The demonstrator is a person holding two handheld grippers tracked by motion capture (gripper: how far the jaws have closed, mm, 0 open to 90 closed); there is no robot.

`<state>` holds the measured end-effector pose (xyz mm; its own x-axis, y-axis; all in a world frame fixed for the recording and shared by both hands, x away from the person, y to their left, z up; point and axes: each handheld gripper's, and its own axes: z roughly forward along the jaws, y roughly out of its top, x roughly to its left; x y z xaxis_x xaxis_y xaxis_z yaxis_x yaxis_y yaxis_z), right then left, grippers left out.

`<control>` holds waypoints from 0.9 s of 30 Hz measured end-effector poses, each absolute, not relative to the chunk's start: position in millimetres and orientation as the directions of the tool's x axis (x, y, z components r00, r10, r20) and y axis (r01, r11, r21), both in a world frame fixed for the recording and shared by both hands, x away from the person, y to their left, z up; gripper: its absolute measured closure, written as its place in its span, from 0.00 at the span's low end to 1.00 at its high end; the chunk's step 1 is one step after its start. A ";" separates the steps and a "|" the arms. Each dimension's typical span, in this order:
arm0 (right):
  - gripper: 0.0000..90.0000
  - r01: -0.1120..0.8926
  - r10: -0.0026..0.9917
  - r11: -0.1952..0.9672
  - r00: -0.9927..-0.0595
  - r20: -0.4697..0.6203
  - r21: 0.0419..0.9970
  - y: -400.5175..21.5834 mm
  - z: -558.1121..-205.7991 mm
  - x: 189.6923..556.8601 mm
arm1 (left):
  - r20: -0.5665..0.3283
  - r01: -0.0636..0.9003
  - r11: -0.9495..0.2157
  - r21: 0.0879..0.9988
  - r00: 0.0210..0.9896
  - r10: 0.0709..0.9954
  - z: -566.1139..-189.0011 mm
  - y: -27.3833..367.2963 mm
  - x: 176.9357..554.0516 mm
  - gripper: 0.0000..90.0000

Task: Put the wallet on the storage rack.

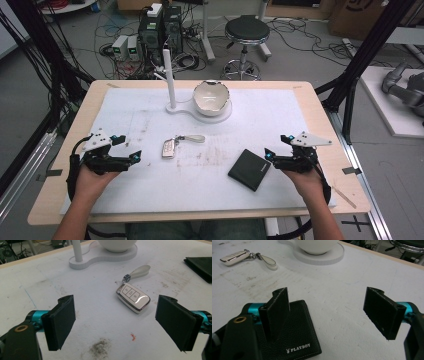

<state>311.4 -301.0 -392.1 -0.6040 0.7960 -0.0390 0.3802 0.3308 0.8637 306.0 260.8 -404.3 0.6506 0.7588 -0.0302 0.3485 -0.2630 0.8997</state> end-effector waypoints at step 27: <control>0.24 0.380 0.792 0.321 -0.611 -0.025 0.867 -303.1 -390.8 307.8 | -0.036 0.354 -0.265 0.897 0.656 0.754 -405.2 258.0 308.7 0.18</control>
